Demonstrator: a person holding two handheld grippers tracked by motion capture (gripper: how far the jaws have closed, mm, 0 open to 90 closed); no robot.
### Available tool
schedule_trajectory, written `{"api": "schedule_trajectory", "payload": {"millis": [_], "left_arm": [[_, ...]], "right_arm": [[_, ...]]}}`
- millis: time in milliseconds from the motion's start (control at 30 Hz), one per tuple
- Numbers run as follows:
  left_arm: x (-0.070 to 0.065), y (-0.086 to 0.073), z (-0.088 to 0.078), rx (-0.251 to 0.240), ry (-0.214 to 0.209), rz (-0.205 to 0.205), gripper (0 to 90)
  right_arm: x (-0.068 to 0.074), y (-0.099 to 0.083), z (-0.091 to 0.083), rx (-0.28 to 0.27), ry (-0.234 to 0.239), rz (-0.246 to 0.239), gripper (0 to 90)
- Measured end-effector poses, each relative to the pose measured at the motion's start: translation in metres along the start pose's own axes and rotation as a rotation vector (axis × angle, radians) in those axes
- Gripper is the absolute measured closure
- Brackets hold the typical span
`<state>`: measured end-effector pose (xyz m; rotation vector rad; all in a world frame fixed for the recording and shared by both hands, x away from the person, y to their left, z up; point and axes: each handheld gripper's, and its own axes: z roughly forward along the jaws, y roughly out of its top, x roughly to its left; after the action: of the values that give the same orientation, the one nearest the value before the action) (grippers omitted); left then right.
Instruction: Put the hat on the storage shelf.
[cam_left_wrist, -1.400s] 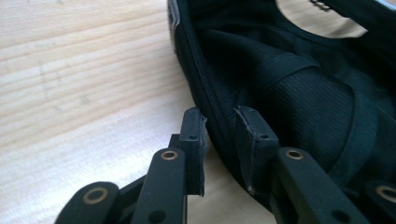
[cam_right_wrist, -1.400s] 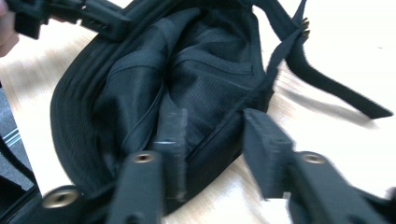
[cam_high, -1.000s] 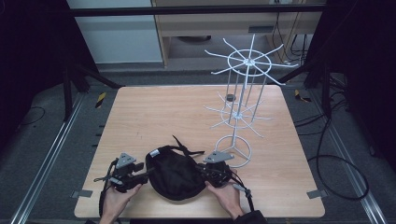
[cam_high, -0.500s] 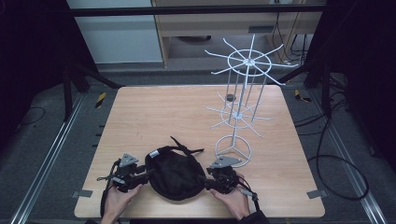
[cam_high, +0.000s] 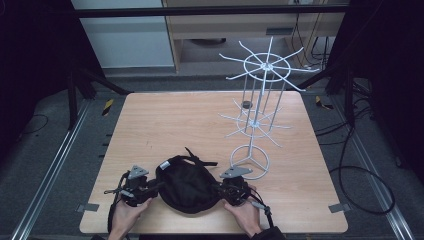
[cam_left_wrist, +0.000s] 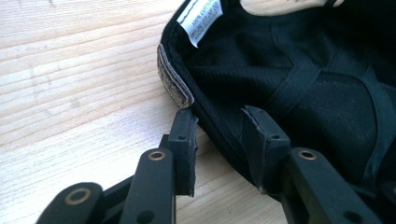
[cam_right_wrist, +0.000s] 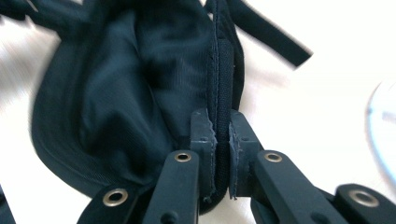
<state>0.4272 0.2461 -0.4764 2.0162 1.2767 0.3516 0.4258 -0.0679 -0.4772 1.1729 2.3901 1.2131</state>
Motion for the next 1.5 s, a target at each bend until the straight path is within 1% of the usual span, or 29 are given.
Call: {"api": "schedule_trajectory", "payload": {"millis": [67, 100, 133, 233, 333, 433, 500, 567, 633, 733, 800, 900, 933, 1033, 1067, 1167, 1300, 1367, 1400, 1433, 1500], "left_arm": [[-0.002, 0.000, 0.001, 0.003, -0.006, 0.000, 65.4], [-0.003, 0.001, 0.002, 0.003, -0.009, 0.002, 65.8], [-0.004, 0.001, 0.003, 0.000, -0.010, 0.003, 66.1], [-0.007, 0.002, 0.005, -0.001, -0.009, 0.010, 66.6], [-0.009, 0.004, 0.009, -0.003, -0.011, 0.009, 66.9], [-0.011, 0.006, 0.014, -0.010, -0.013, 0.006, 67.9], [-0.011, 0.008, 0.016, -0.016, -0.014, 0.009, 68.7], [-0.010, 0.008, 0.018, -0.013, -0.018, 0.010, 68.7], [-0.009, 0.008, 0.017, -0.022, -0.020, 0.006, 68.7], [-0.004, 0.009, 0.012, -0.026, -0.027, -0.017, 67.0], [-0.002, 0.011, 0.008, -0.028, -0.034, -0.024, 63.4], [-0.001, 0.015, -0.001, -0.066, -0.043, -0.020, 58.3], [-0.002, 0.016, -0.007, -0.086, -0.050, -0.019, 57.2], [-0.008, 0.020, -0.020, -0.137, -0.069, -0.009, 54.3], [-0.011, 0.022, -0.024, -0.151, -0.087, -0.012, 54.0], [-0.020, 0.028, -0.028, -0.183, -0.123, -0.009, 51.9], [-0.035, 0.039, -0.030, -0.219, -0.161, 0.003, 48.4], [-0.037, 0.041, -0.029, -0.223, -0.165, 0.001, 46.9], [-0.040, 0.046, -0.027, -0.233, -0.173, -0.005, 45.9], [-0.040, 0.046, -0.027, -0.233, -0.173, -0.005, 45.5], [-0.044, 0.052, -0.025, -0.246, -0.188, -0.014, 44.9]], "right_arm": [[0.001, 0.003, -0.006, -0.048, -0.008, -0.023, 83.5], [0.002, 0.005, -0.010, -0.091, -0.012, -0.042, 83.5], [0.004, 0.007, -0.014, -0.121, -0.019, -0.059, 83.5], [0.010, 0.013, -0.024, -0.207, -0.014, -0.100, 83.5], [0.016, 0.016, -0.028, -0.254, 0.004, -0.143, 83.5], [0.022, 0.018, -0.029, -0.281, 0.023, -0.177, 83.5], [0.024, 0.018, -0.028, -0.281, 0.039, -0.197, 83.5], [0.026, 0.016, -0.025, -0.270, 0.046, -0.202, 83.5], [0.026, 0.014, -0.022, -0.259, 0.045, -0.204, 83.4], [0.025, 0.011, -0.020, -0.243, 0.026, -0.192, 83.5], [0.024, 0.011, -0.020, -0.239, 0.011, -0.186, 83.5], [0.022, 0.010, -0.019, -0.235, -0.014, -0.172, 83.5], [0.021, 0.010, -0.019, -0.235, -0.020, -0.170, 83.5], [0.020, 0.010, -0.020, -0.240, -0.028, -0.160, 83.5], [0.020, 0.010, -0.020, -0.239, -0.029, -0.158, 83.5], [0.020, 0.009, -0.020, -0.237, -0.029, -0.157, 83.3], [0.020, 0.008, -0.019, -0.240, -0.028, -0.163, 83.0], [0.020, 0.008, -0.019, -0.239, -0.025, -0.163, 82.8], [0.020, 0.008, -0.019, -0.239, -0.023, -0.165, 82.7], [0.020, 0.008, -0.019, -0.239, -0.023, -0.165, 82.7], [0.020, 0.008, -0.019, -0.238, -0.020, -0.167, 82.7]]}}
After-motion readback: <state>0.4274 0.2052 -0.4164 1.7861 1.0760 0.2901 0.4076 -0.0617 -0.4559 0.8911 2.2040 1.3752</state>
